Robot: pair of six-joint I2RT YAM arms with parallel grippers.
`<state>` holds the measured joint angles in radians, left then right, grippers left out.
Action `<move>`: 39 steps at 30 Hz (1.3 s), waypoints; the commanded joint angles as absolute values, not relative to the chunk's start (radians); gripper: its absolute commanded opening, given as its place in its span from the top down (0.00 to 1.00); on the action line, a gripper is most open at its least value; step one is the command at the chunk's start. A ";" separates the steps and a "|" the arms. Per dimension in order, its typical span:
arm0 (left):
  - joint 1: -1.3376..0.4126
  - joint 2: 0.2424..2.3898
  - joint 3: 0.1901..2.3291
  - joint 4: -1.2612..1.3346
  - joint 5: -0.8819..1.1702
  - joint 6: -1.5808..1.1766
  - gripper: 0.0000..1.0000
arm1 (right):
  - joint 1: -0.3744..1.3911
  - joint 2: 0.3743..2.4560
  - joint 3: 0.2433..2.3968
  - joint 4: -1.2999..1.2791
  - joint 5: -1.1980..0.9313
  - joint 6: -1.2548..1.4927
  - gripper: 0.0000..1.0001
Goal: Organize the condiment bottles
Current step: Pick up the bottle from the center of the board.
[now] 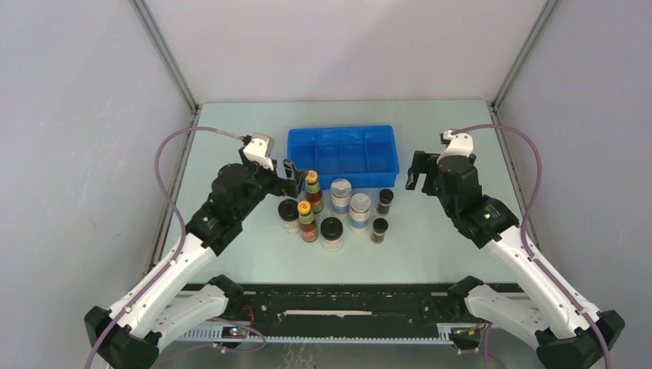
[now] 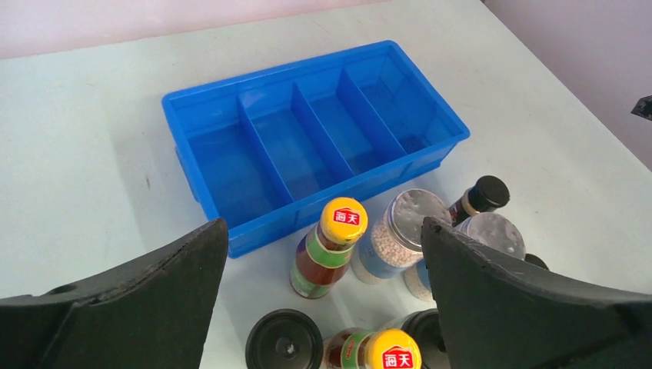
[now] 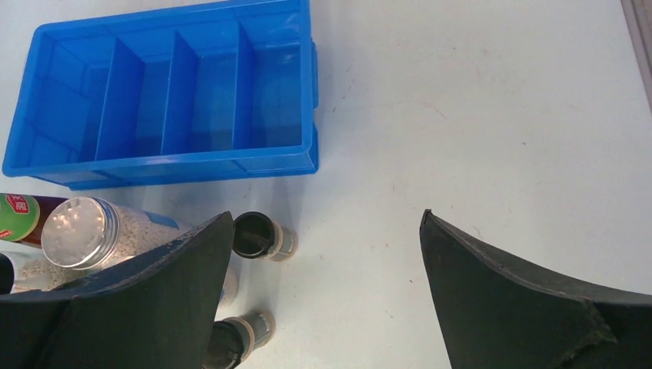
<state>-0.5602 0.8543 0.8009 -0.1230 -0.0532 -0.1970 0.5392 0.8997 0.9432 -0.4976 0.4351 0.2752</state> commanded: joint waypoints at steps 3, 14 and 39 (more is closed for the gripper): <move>-0.581 0.832 0.865 -0.081 -0.133 -0.118 0.00 | 0.555 0.877 0.965 -0.426 0.457 0.268 0.00; -0.583 0.976 0.876 -0.022 -0.109 -0.034 0.00 | 0.598 0.838 0.965 -0.376 0.518 0.268 0.00; -0.656 1.161 0.915 -0.051 -0.054 -0.007 0.07 | 0.620 0.880 0.940 -0.361 0.534 0.262 0.00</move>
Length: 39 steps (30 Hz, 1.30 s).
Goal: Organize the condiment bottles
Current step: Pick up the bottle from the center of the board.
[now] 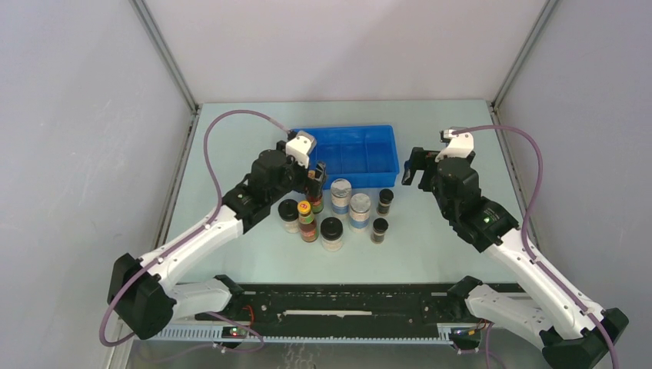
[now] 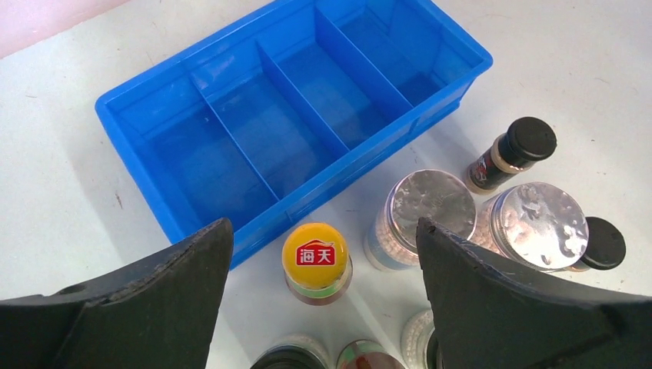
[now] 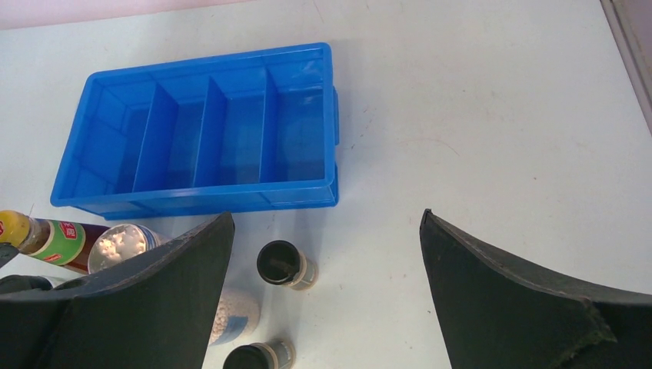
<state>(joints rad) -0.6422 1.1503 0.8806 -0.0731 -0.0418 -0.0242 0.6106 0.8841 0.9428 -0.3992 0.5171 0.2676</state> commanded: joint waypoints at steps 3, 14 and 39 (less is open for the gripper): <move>-0.662 1.174 0.903 -0.030 -0.069 -0.012 0.09 | 0.620 0.881 0.940 -0.362 0.526 0.264 0.00; -0.667 1.202 0.871 -0.005 -0.130 -0.030 0.20 | 0.621 0.889 0.940 -0.372 0.524 0.270 0.00; -0.686 1.245 0.802 0.064 -0.165 -0.083 0.34 | 0.629 0.870 0.927 -0.381 0.532 0.276 0.00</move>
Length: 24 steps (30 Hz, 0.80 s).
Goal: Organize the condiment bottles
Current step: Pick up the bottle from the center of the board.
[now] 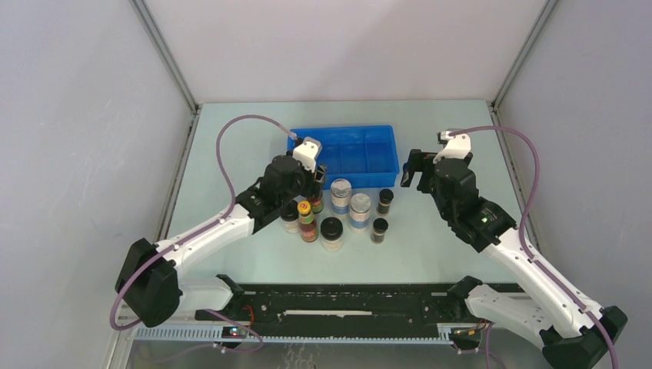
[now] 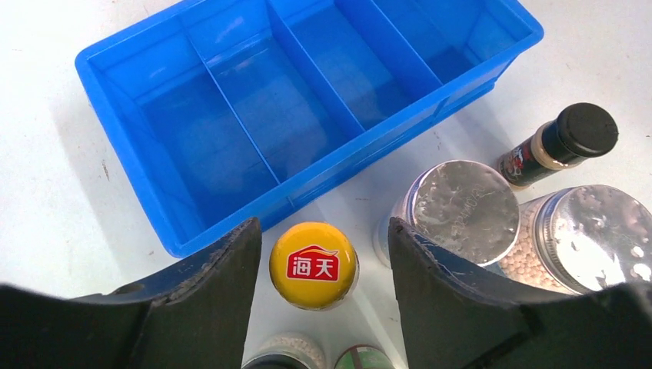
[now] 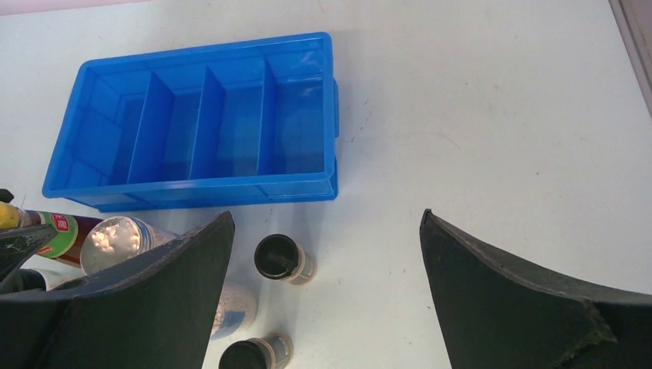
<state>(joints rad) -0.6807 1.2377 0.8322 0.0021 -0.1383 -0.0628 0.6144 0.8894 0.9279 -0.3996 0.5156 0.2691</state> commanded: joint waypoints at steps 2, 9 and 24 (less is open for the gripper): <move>-0.687 1.248 0.799 0.070 -0.166 -0.084 0.36 | 0.630 0.870 0.927 -0.382 0.534 0.278 0.00; -0.686 1.249 0.787 0.085 -0.179 -0.085 0.42 | 0.635 0.865 0.917 -0.379 0.537 0.279 0.00; -0.695 1.243 0.745 0.138 -0.230 -0.091 0.76 | 0.644 0.862 0.915 -0.380 0.538 0.284 0.00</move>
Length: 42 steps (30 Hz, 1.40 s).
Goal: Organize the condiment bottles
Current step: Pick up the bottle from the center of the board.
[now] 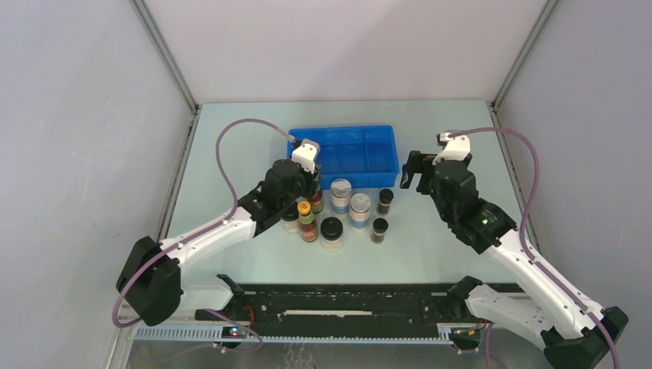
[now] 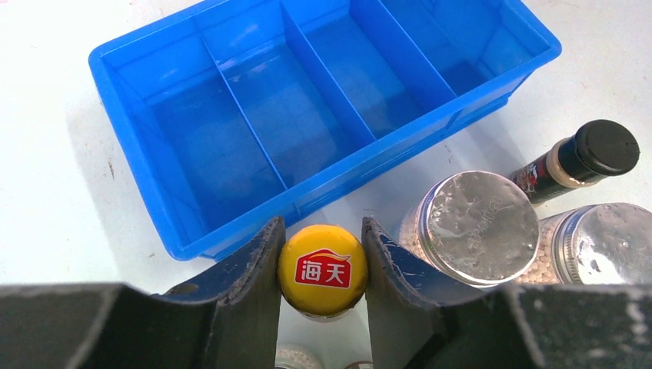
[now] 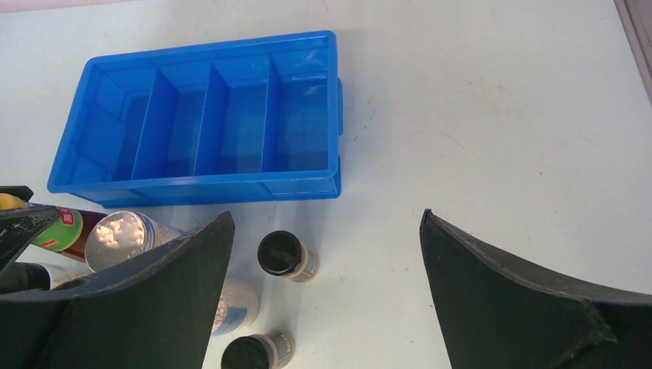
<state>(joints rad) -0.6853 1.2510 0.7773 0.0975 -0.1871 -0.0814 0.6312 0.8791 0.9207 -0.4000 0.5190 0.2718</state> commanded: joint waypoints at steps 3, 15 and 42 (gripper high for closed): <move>-0.698 1.238 0.734 0.147 -0.247 -0.086 0.85 | 0.646 0.862 0.914 -0.381 0.538 0.282 0.00; -0.714 1.216 0.711 0.177 -0.298 -0.077 1.00 | 0.655 0.851 0.914 -0.381 0.541 0.276 0.00; -0.749 1.143 0.689 0.206 -0.380 -0.047 1.00 | 0.671 0.849 0.914 -0.378 0.547 0.278 0.00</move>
<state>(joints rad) -0.7399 1.1778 0.6853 0.1692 -0.3412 -0.0784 0.6575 0.8650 0.9161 -0.3996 0.5228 0.2714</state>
